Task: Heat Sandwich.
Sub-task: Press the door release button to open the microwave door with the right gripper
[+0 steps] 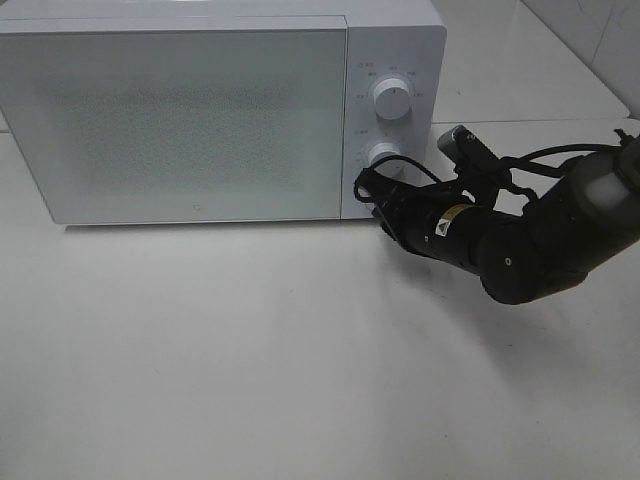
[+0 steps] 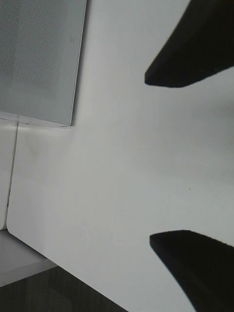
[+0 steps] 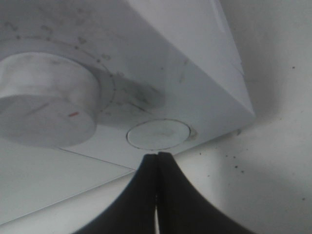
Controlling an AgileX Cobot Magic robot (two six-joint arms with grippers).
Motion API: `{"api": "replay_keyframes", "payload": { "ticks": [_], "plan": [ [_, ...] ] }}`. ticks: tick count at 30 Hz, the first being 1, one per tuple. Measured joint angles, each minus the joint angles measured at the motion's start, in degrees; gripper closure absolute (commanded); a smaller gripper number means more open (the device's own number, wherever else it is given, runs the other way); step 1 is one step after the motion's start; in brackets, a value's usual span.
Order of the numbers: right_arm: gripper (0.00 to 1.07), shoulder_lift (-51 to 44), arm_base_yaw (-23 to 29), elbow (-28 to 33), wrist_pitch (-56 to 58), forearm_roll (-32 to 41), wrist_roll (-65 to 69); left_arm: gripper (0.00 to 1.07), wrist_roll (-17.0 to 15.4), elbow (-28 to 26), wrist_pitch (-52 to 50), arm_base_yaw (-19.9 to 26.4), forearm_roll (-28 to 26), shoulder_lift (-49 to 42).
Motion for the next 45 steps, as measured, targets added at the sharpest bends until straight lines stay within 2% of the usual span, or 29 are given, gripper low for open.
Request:
{"api": "replay_keyframes", "payload": {
  "ticks": [16, 36, 45],
  "plan": [
    [1.07, 0.0, -0.7, 0.0, -1.4, 2.8, -6.1, 0.3, 0.0, 0.0, 0.0, 0.0, 0.0, 0.0],
    [1.07, 0.0, -1.9, 0.0, -1.9, 0.4, -6.2, 0.3, 0.0, 0.0, 0.0, 0.0, 0.0, 0.0],
    [1.07, 0.0, 0.2, 0.0, -2.2, 0.5, -6.2, 0.3, 0.0, 0.0, 0.0, 0.0, 0.0, 0.0]
  ]
}}
